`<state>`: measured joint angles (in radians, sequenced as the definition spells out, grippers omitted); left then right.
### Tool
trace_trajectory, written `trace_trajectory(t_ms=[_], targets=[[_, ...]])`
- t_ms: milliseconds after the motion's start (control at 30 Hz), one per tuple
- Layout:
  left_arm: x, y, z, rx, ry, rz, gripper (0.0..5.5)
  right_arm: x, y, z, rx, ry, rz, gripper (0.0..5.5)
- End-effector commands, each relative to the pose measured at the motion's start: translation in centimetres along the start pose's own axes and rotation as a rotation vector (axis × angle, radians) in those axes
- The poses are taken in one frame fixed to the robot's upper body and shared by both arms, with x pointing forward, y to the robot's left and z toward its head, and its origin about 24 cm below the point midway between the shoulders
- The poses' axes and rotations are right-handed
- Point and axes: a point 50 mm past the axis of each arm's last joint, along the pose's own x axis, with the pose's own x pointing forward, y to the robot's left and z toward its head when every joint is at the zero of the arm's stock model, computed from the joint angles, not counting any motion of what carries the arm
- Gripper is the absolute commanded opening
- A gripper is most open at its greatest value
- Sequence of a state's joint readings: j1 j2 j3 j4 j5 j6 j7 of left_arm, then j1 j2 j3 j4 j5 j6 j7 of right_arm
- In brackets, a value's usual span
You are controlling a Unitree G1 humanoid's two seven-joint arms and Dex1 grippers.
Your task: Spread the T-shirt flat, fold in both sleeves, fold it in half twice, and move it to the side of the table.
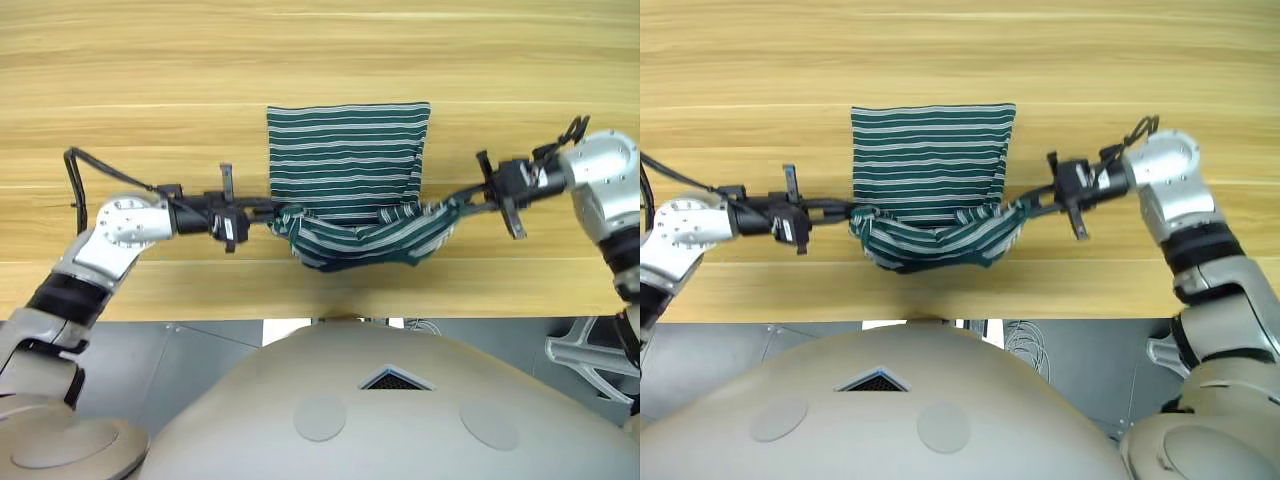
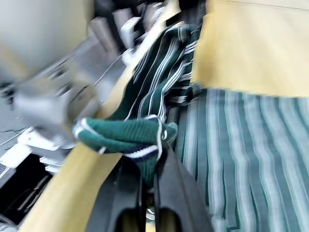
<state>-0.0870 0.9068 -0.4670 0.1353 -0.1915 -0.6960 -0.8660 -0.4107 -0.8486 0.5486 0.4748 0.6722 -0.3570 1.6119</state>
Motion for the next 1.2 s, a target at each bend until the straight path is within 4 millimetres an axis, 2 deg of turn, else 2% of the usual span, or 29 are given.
trace_trajectory(t_ms=[33, 100, 267, 433, 567, 633, 667, 800, 933, 1033, 1167, 1200], targets=[[0.6, 3.9, -1.4, -0.076, -0.006, 0.044, 0.0, -1.2, -4.8, 2.3, 0.026, -0.039, -0.115, 0.0], [1.0, 4.5, -3.6, -0.145, 0.047, 0.05, 0.0, -1.1, -6.5, 1.6, 0.093, 0.006, -0.159, 0.0], [1.9, 4.1, -7.8, -0.312, 0.177, 0.108, 0.0, 0.1, -7.7, -1.4, 0.244, 0.122, -0.307, 0.0], [3.0, 2.8, -10.0, -0.45, 0.275, 0.218, 0.0, 1.4, -7.6, -4.4, 0.345, 0.229, -0.496, 0.0], [3.5, 1.5, -10.8, -0.539, 0.286, 0.292, 0.0, 0.6, -7.8, -5.1, 0.403, 0.234, -0.688, 0.0], [3.7, 1.5, -10.9, -0.597, 0.253, 0.365, 0.0, -0.1, -7.8, -5.5, 0.433, 0.245, -0.771, 0.0], [3.7, 1.6, -10.9, -0.627, 0.237, 0.396, 0.0, -0.5, -7.8, -5.5, 0.451, 0.234, -0.811, 0.35], [3.5, 1.8, -11.0, -0.737, 0.154, 0.51, 0.0, -1.1, -7.6, -5.9, 0.502, 0.223, -0.88, 1.04], [3.9, 1.8, -11.1, -0.873, 0.047, 0.61, 0.0, -0.2, -7.0, -7.1, 0.54, 0.276, -0.874, 1.75], [5.1, 1.1, -11.1, -0.959, 0.011, 0.628, 0.0, 0.5, -6.4, -7.9, 0.548, 0.314, -0.837, 2.32], [6.1, -0.4, -11.7, -1.111, 0.047, 0.659, 0.0, 0.5, -6.5, -7.9, 0.536, 0.31, -0.881, 3.23], [6.2, -0.7, -11.9, -1.158, 0.049, 0.685, 0.24, 0.5, -6.6, -7.8, 0.536, 0.287, -0.883, 3.38]])
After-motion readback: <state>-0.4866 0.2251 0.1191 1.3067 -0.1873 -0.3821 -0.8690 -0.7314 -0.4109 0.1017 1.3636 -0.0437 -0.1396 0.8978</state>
